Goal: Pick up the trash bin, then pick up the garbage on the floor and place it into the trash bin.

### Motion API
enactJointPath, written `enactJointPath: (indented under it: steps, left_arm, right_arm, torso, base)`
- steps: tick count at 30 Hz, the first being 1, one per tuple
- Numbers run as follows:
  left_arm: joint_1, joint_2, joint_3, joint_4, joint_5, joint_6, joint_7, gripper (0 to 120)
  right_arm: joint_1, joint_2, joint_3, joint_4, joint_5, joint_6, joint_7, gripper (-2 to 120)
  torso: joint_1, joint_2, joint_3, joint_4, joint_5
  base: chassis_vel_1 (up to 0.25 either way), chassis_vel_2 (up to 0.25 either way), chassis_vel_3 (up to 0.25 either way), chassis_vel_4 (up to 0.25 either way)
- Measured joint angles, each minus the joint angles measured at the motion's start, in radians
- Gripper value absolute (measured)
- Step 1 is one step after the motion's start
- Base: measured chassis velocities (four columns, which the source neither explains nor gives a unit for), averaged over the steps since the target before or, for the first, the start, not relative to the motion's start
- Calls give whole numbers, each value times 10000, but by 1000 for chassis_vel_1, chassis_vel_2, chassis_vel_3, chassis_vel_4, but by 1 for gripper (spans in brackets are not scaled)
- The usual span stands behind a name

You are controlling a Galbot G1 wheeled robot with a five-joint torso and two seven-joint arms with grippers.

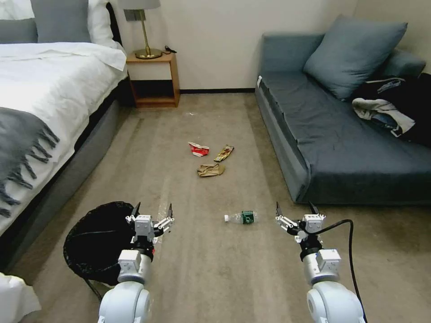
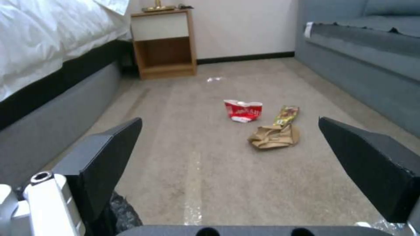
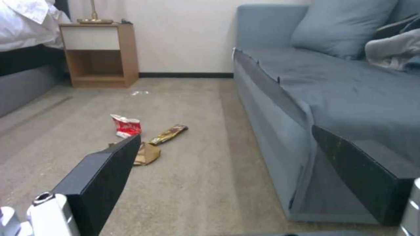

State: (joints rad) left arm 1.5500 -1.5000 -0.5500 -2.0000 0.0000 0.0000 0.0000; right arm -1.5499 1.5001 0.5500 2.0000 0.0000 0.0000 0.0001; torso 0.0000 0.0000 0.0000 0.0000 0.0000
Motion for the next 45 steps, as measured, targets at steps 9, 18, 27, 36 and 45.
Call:
enactJointPath:
  steps: [9,18,27,36,45]
  left_arm:
    - [0,0,0,0,0,0,0,100]
    - [0,0,0,0,0,0,0,100]
    - [0,0,0,0,0,0,0,100]
    - [0,0,0,0,0,-1,0,100]
    - [0,0,0,0,0,0,0,100]
  right_arm:
    - [0,0,0,0,0,0,0,100]
    - [0,0,0,0,0,0,0,100]
    - [0,0,0,0,0,0,0,100]
    - [0,0,0,0,0,0,0,100]
    - [1,0,0,0,0,0,0,100]
  torso:
    - [0,0,0,0,0]
    - [0,0,0,0,0]
    - [0,0,0,0,0]
    - [0,0,0,0,0]
    - [-1,0,0,0,0]
  base:
    - [0,0,0,0]
    - [0,0,0,0]
    - [0,0,0,0]
    - [0,0,0,0]
    - [0,0,0,0]
